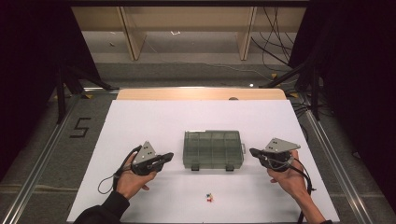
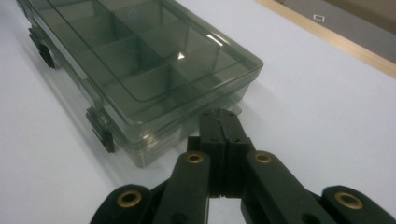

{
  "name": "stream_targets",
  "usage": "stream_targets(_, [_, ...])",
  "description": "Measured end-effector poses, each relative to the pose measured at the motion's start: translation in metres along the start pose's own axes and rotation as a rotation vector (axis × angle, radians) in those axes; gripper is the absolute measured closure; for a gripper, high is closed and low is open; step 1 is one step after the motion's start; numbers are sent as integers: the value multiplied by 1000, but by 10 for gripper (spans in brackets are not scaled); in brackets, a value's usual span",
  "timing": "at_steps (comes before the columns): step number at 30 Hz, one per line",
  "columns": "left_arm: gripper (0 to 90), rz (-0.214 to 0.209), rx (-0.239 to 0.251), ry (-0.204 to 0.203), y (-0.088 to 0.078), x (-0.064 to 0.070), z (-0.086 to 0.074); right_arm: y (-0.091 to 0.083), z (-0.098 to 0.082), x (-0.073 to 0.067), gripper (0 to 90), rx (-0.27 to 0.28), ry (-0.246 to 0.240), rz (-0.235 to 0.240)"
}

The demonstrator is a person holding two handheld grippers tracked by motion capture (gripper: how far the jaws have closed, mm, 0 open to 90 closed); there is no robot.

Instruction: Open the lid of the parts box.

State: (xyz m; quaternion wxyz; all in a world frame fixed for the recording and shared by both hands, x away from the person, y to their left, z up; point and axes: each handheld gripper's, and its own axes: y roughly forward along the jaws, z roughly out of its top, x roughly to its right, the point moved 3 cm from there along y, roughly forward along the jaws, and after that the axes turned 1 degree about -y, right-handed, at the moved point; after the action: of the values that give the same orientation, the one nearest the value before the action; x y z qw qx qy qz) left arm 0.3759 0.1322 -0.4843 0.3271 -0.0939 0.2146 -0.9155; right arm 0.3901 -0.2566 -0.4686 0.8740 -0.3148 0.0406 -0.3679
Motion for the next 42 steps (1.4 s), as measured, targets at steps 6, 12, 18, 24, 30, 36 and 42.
stream_targets(6, [898,-24,-47,-17,13,0,-5,6,-2,-2,900,-32,-9,32])
stream_targets(12, [898,-39,-79,-9,22,2,-8,11,-6,-8,900,-81,-43,81])
stream_targets(18, [898,-77,-104,5,26,7,-6,15,-10,-13,900,-107,-53,114])
stream_targets(24, [898,-88,-102,8,28,7,-5,16,-8,-16,900,-101,-67,133])
stream_targets(30, [898,-98,-93,13,31,10,-3,15,-6,-16,900,-79,-66,136])
stream_targets(36, [897,-85,-82,15,31,10,2,16,-2,-16,900,-50,-68,136])
stream_targets(42, [897,-80,-47,13,32,8,8,18,4,-15,900,-22,-72,132])
